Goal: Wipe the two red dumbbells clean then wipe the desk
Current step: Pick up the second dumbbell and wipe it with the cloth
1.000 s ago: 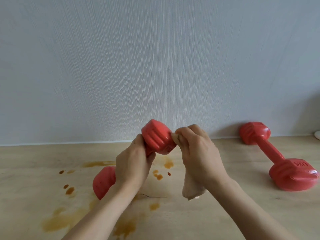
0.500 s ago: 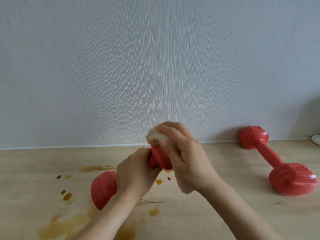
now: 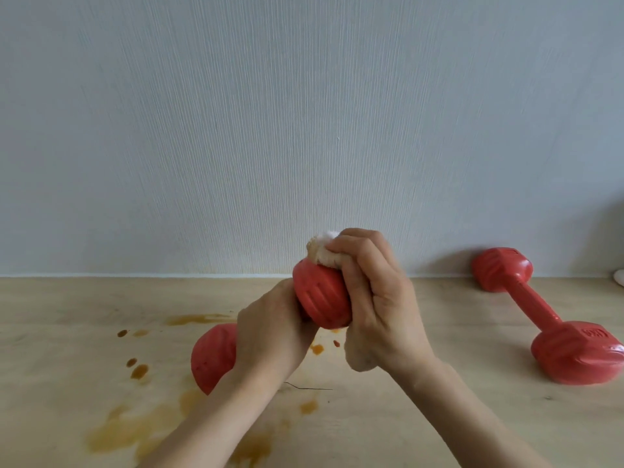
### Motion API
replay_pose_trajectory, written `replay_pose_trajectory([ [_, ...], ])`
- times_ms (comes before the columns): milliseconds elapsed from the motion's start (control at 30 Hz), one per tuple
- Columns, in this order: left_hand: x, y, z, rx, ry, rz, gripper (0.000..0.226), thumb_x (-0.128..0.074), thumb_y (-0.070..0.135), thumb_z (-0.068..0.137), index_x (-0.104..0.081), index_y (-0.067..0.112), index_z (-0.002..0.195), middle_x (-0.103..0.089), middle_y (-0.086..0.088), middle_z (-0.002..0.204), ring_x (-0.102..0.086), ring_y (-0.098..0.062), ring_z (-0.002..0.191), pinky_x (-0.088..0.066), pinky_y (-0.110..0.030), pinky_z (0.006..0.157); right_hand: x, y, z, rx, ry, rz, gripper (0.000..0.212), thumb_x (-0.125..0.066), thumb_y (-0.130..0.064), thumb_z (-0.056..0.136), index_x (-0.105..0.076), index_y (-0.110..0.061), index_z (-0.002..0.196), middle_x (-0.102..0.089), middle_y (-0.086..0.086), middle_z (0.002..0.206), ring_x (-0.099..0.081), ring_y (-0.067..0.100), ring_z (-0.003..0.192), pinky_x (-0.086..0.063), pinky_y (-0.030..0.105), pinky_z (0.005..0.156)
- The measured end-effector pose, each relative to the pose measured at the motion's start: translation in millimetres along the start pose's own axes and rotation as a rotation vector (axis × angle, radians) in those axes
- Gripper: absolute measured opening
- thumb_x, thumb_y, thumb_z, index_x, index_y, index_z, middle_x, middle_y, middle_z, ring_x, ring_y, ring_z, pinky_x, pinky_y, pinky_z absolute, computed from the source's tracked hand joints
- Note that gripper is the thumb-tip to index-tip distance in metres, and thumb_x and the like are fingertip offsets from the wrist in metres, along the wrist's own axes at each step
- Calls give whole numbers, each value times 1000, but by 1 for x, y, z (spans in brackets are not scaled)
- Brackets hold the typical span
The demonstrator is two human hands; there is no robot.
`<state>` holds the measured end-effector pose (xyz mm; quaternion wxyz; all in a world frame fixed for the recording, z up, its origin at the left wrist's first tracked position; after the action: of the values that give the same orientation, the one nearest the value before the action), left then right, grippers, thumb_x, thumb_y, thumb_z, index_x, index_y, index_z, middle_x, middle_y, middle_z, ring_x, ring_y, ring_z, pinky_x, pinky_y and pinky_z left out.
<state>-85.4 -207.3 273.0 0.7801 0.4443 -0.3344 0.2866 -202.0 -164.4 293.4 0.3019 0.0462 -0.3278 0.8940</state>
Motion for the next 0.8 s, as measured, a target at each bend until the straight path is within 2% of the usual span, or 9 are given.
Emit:
replay_pose_trajectory([
  [100, -4, -3, -3, -77, 2, 4, 26, -49, 37, 82, -32, 31, 63, -42, 14, 57, -40, -6, 54, -29, -22, 52, 1, 10, 2, -112, -34, -33, 22, -38, -24, 99, -57, -34, 95, -54, -19, 101, -55, 13, 100, -43, 25, 87],
  [167, -7, -5, -5, -117, 14, -8, 15, -43, 41, 77, -40, 30, 68, -38, 16, 54, -44, -8, 56, -28, -21, 49, 3, 21, 2, -258, -43, -21, 20, -39, -29, 95, -55, -37, 85, -55, -17, 95, -55, 8, 93, -41, 22, 82],
  [233, -8, -5, -6, -130, 33, -27, 17, -39, 41, 73, -48, 26, 71, -36, 16, 52, -50, -13, 57, -28, -22, 49, 2, 27, 2, -336, -32, -4, 19, -39, -31, 92, -54, -33, 80, -55, -13, 90, -55, 6, 87, -39, 19, 77],
  [367, -7, -3, -1, -92, 19, 18, 15, -37, 34, 83, -34, 30, 69, -42, 13, 59, -43, -9, 59, -34, -26, 59, 0, 7, 3, -125, 15, -112, 23, -38, -20, 96, -59, -25, 86, -54, -15, 92, -51, 16, 91, -40, 26, 81],
  [467, -10, -2, 0, -104, 5, 80, 15, -27, 40, 76, -26, 32, 63, -41, 13, 60, -39, -7, 57, -30, -25, 58, -1, -3, 1, 16, -9, -135, 26, -36, -18, 97, -60, -21, 89, -56, -14, 96, -49, 14, 95, -40, 30, 84],
  [567, -14, -2, -1, -148, -7, 38, 18, -36, 41, 79, -28, 35, 64, -42, 15, 60, -42, -7, 59, -30, -23, 53, 1, 11, 1, -157, -24, 10, 27, -38, -17, 98, -62, -24, 87, -57, -15, 95, -52, 14, 99, -42, 29, 87],
  [667, -12, -2, -2, -143, 67, -43, 29, -50, 28, 81, -29, 34, 61, -39, 15, 55, -38, -6, 53, -26, -13, 51, 2, 24, 2, -327, -17, 141, 24, -39, -23, 95, -61, -21, 87, -56, -8, 91, -56, 9, 93, -41, 23, 83],
  [733, -11, -3, -1, -121, 90, -68, 36, -54, 23, 81, -29, 34, 58, -39, 14, 53, -39, -5, 51, -25, -15, 51, 4, 29, 4, -372, -23, 189, 22, -38, -18, 96, -59, -16, 88, -56, -2, 89, -53, 3, 83, -40, 17, 77],
  [800, -9, -2, -3, -98, 101, -78, 38, -57, 23, 82, -31, 33, 58, -40, 14, 54, -49, -13, 59, -30, -22, 52, 9, 33, 6, -434, -62, 222, 23, -39, -16, 99, -59, -12, 88, -58, 6, 85, -53, 6, 76, -42, 19, 71],
])
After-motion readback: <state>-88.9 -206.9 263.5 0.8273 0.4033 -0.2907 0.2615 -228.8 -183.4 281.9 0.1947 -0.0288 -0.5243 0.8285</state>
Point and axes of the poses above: each hand's wrist, its own z-axis towards the middle knuckle, its own x-axis out of the back of the hand, y = z × x, the point moved 2 cm from there along z, towards the middle knuckle
